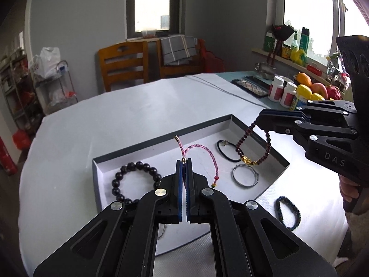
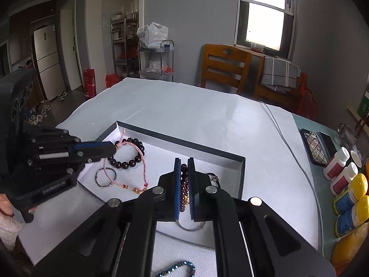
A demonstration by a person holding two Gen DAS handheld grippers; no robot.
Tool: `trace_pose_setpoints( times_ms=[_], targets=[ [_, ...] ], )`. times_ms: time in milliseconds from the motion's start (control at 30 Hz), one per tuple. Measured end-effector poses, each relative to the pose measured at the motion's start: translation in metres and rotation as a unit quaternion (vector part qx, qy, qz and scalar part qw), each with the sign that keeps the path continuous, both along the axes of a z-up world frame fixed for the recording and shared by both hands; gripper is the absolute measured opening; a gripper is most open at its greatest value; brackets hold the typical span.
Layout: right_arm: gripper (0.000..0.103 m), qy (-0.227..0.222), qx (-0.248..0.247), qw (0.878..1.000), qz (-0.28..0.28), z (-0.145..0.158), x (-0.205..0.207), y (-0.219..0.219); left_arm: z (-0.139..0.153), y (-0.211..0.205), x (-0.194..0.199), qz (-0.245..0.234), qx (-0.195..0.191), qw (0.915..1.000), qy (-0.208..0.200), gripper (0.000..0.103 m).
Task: Organize jewelry
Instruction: 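Carry the dark red bead bracelet and pink cord bracelet into the box with both grippers, then open both grippers to release the bracelets in the box and withdraw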
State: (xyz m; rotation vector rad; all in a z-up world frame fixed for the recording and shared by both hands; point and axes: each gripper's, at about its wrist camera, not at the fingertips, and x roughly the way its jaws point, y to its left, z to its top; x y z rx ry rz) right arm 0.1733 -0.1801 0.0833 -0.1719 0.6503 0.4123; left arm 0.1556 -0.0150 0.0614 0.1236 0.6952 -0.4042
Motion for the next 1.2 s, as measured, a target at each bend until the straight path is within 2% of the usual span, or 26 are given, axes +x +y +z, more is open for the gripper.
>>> trace_pose_setpoints(
  times_ms=[133, 400, 800, 900, 1100, 1133, 1200],
  targets=[
    [0.006, 0.011, 0.017, 1.000, -0.009, -0.008, 0.025, 0.011, -0.019, -0.001, 0.017, 0.007, -0.011, 0.9996, 0.023, 0.002],
    [0.006, 0.063, 0.034, 0.997, -0.036, -0.044, 0.064, 0.016, -0.036, -0.010, 0.045, 0.019, 0.029, 0.9984, 0.044, 0.002],
    [0.006, 0.088, 0.022, 0.992, -0.088, -0.067, 0.080, -0.010, -0.056, -0.009, 0.053, 0.024, 0.069, 0.9952, 0.065, 0.002],
    [0.006, 0.090, 0.017, 0.992, -0.090, -0.072, 0.082, -0.014, -0.060, -0.004, 0.056, 0.022, 0.060, 0.9951, 0.076, 0.002],
    [0.006, 0.088, 0.004, 0.993, -0.081, -0.075, 0.080, -0.010, -0.062, -0.002, 0.057, 0.030, 0.063, 0.9953, 0.067, 0.003],
    [0.006, 0.085, 0.003, 0.993, -0.081, -0.074, 0.079, -0.009, -0.062, -0.001, 0.057, 0.033, 0.065, 0.9953, 0.064, 0.003],
    [0.007, 0.083, 0.005, 0.993, -0.081, -0.073, 0.077, -0.010, -0.061, 0.001, 0.056, 0.037, 0.064, 0.9954, 0.061, 0.010]
  ],
)
